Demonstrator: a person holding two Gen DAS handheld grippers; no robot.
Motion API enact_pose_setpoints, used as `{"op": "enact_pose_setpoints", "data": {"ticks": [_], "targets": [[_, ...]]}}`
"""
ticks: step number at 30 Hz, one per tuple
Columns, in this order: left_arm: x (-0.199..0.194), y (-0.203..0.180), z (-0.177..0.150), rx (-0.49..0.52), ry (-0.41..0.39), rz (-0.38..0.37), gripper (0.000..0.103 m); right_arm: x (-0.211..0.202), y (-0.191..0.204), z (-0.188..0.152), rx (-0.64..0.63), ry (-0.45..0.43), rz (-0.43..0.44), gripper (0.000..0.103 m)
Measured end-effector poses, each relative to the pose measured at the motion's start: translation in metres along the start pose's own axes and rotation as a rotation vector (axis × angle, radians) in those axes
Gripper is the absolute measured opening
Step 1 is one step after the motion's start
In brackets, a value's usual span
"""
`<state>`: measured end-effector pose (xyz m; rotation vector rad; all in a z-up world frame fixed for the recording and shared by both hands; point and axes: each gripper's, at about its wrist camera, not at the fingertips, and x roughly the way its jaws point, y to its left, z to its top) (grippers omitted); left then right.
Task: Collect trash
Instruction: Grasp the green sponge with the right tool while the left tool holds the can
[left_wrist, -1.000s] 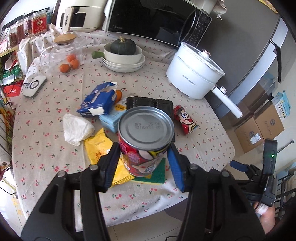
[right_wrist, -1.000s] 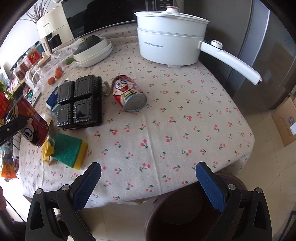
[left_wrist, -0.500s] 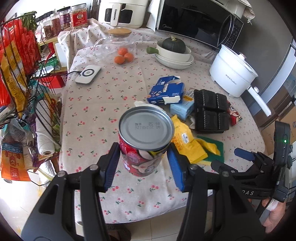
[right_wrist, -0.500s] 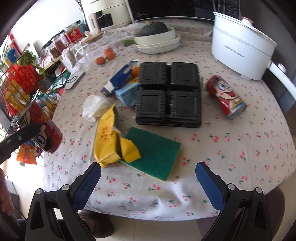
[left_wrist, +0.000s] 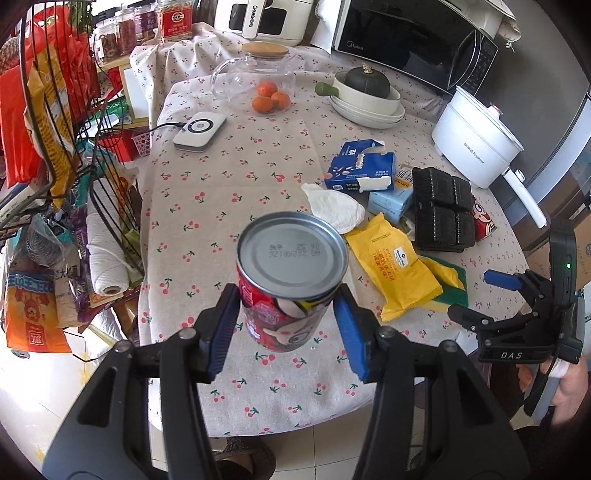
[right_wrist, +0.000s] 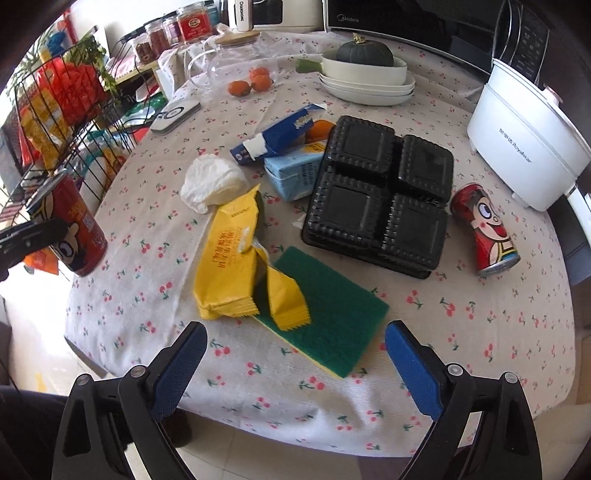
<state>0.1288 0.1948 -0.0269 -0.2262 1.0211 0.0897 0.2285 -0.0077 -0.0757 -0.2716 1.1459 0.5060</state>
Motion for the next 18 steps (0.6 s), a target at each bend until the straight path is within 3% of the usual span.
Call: {"op": "enact_pose_setpoints", "data": {"ticks": [8, 18], "targets": [[0.004, -0.001, -0.004, 0.011, 0.014, 0.010, 0.054, 0.030, -0.018, -0.005, -0.122, 0.066, -0.073, 0.098], [0.014, -0.007, -0.005, 0.021, 0.045, 0.025, 0.054, 0.058, -0.003, -0.006, -0.200, 0.044, -0.086, 0.095]]}}
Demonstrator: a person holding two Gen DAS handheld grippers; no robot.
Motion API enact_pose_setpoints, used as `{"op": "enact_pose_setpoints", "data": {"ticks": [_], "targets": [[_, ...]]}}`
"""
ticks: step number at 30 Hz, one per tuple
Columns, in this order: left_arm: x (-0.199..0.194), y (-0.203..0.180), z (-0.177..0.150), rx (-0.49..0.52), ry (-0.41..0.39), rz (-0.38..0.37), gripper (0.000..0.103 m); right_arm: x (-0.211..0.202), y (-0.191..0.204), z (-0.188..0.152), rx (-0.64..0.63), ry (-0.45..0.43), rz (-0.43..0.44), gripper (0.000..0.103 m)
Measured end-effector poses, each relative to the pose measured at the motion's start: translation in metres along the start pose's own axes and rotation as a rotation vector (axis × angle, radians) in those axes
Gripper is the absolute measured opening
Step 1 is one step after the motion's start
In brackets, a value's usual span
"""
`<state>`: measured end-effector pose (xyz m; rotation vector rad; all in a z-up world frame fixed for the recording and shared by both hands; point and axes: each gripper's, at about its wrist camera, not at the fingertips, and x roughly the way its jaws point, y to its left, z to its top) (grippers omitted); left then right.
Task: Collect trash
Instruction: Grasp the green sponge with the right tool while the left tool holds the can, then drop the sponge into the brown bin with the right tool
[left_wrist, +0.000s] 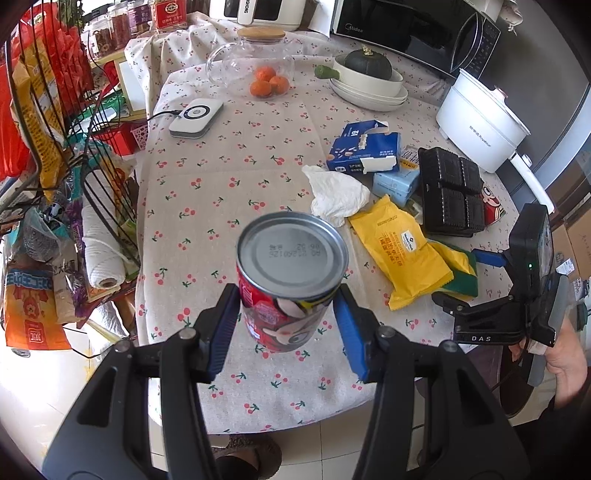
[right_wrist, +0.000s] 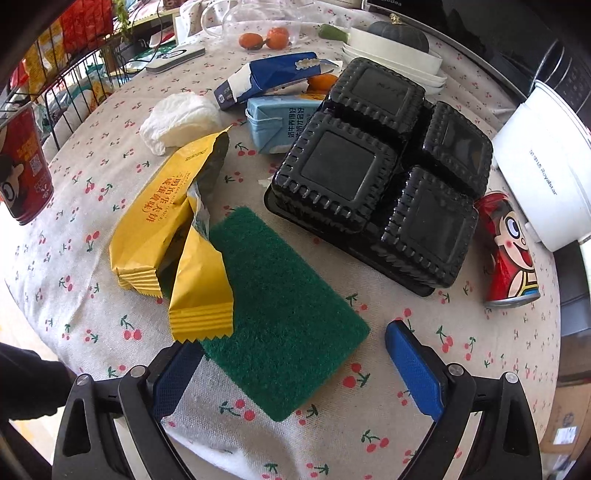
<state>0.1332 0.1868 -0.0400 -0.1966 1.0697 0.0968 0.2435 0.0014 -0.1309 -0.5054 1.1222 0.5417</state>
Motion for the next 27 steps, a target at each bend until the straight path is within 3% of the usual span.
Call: {"op": "enact_pose_setpoints", "data": {"ticks": [1, 3, 6, 11, 27], "targets": [[0.000, -0.002, -0.001, 0.003, 0.001, 0.000, 0.054, -0.001, 0.002, -0.001, -0.005, -0.008, -0.001, 0.091], [0.000, -0.005, -0.001, 0.012, 0.001, -0.001, 0.054, -0.007, 0.008, -0.002, -0.027, -0.022, 0.011, 0.073], [-0.001, -0.012, -0.003, 0.028, 0.001, -0.004, 0.054, -0.012, 0.013, -0.006, -0.008, -0.006, 0.019, 0.070], [-0.002, -0.026, -0.005, 0.054, 0.004, -0.020, 0.054, -0.029, 0.001, -0.019, 0.076, -0.005, 0.061, 0.068], [-0.002, -0.118, -0.017, 0.248, 0.006, -0.070, 0.054, -0.095, -0.080, -0.085, 0.297, -0.001, -0.043, 0.068]]}}
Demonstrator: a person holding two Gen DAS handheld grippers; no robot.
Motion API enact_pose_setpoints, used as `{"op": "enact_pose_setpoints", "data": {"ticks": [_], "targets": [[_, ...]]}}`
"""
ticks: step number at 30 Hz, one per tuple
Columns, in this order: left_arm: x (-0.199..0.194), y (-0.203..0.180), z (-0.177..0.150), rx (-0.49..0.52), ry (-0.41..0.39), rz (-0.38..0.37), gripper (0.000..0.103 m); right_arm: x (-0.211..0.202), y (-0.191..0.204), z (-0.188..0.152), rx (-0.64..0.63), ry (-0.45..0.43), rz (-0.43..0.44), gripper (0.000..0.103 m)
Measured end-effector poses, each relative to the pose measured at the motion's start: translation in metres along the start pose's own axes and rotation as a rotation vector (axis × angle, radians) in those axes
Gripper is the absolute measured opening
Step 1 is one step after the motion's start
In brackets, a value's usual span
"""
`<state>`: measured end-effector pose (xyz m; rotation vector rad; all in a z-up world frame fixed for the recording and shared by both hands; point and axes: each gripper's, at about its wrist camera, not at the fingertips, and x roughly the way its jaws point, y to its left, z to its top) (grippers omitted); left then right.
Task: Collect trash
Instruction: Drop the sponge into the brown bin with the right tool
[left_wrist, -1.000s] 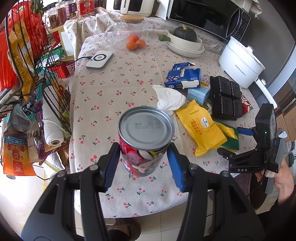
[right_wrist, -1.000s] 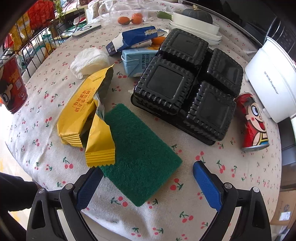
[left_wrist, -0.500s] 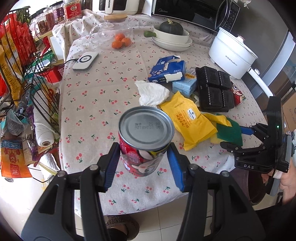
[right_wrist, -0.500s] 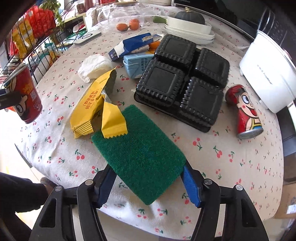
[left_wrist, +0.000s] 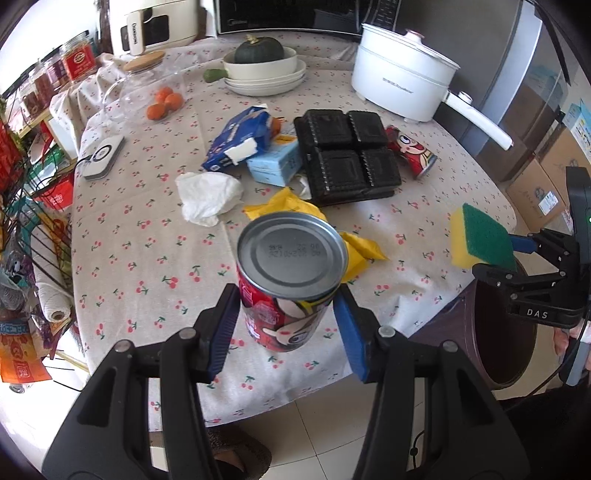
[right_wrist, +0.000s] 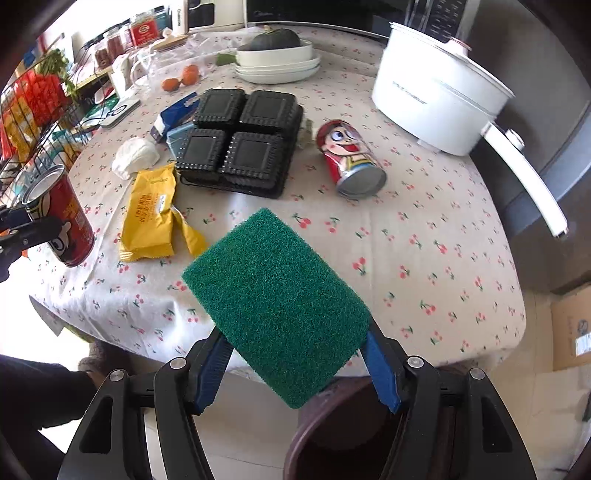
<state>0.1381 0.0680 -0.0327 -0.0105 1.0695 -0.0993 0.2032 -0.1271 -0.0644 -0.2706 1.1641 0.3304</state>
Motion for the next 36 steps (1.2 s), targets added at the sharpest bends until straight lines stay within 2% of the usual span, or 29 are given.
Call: {"op": "enact_pose_setpoints", "data": {"ticks": [8, 22, 25, 27, 36], "targets": [[0.000, -0.053, 0.002, 0.080, 0.001, -0.064, 0.054, -0.026, -0.050, -0.047, 0.123, 0.019, -0.030, 0.069], [0.007, -0.144, -0.010, 0.214, 0.019, -0.176, 0.054, -0.026, -0.124, -0.135, 0.306, 0.123, -0.054, 0.071], [0.010, -0.158, -0.012, 0.234, 0.023, -0.196, 0.054, -0.026, -0.136, -0.147, 0.358, 0.108, -0.026, 0.077], [0.014, -0.167, -0.013, 0.247, 0.027, -0.203, 0.054, -0.025, -0.145, -0.153, 0.394, 0.114, -0.010, 0.087], [0.030, -0.208, -0.019, 0.295, 0.058, -0.257, 0.054, -0.040, -0.163, -0.171, 0.420, 0.105, -0.039, 0.087]]}}
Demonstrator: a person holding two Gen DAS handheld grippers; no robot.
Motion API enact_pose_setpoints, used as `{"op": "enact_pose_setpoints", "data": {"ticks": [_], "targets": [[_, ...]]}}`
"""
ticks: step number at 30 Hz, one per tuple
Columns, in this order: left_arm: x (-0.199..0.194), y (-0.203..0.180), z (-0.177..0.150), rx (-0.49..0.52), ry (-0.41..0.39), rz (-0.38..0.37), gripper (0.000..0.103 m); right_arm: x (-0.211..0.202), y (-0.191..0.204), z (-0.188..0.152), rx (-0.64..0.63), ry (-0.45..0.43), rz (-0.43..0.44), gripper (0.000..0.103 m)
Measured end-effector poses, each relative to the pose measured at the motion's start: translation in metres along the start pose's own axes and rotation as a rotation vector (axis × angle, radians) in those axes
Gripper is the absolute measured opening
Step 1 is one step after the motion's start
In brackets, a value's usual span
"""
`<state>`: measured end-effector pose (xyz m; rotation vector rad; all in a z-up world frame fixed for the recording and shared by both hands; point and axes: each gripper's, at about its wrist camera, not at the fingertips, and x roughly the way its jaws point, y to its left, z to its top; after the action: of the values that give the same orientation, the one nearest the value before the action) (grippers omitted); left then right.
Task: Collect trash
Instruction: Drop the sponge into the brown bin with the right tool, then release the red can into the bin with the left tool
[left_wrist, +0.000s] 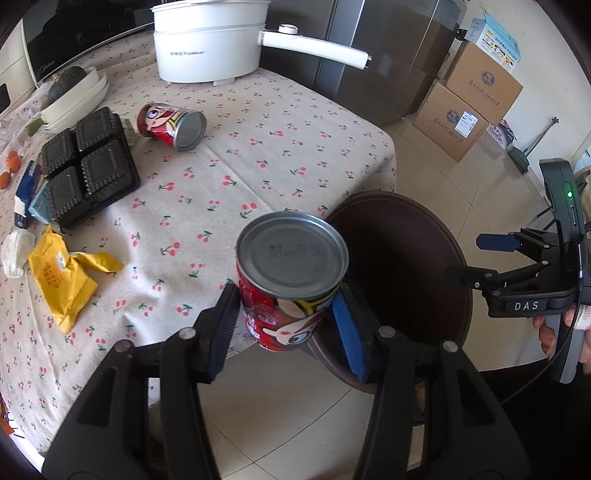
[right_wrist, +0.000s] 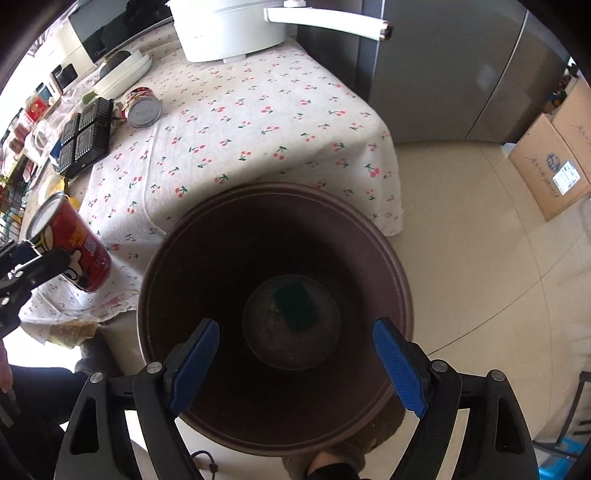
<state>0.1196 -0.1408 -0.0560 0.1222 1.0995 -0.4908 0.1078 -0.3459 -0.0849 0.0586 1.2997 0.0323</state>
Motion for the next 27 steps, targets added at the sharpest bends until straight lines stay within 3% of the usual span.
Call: {"op": "enact_pose_setpoints", "data": {"ticks": [11, 13, 14, 15, 19, 27], "targets": [[0.046, -0.055, 0.009, 0.080, 0.078, -0.068, 0.054, -0.019, -0.046, -0.023, 0.064, -0.028, -0.048, 0.087], [0.050, -0.061, 0.010, 0.091, 0.080, -0.059, 0.064, -0.020, -0.054, -0.026, 0.077, -0.025, -0.052, 0.087], [0.049, -0.062, 0.012, 0.088, 0.065, -0.049, 0.076, -0.020, -0.058, -0.027, 0.082, -0.025, -0.055, 0.087], [0.046, -0.062, 0.013, 0.082, 0.043, -0.049, 0.084, -0.021, -0.061, -0.028, 0.087, -0.025, -0.057, 0.087], [0.034, -0.053, 0.019, 0.058, 0.008, -0.078, 0.085, -0.021, -0.069, -0.030, 0.099, -0.023, -0.064, 0.087], [0.009, -0.015, 0.020, -0.009, -0.037, -0.030, 0.085, -0.026, -0.061, -0.022, 0.083, -0.042, -0.055, 0.087]]}}
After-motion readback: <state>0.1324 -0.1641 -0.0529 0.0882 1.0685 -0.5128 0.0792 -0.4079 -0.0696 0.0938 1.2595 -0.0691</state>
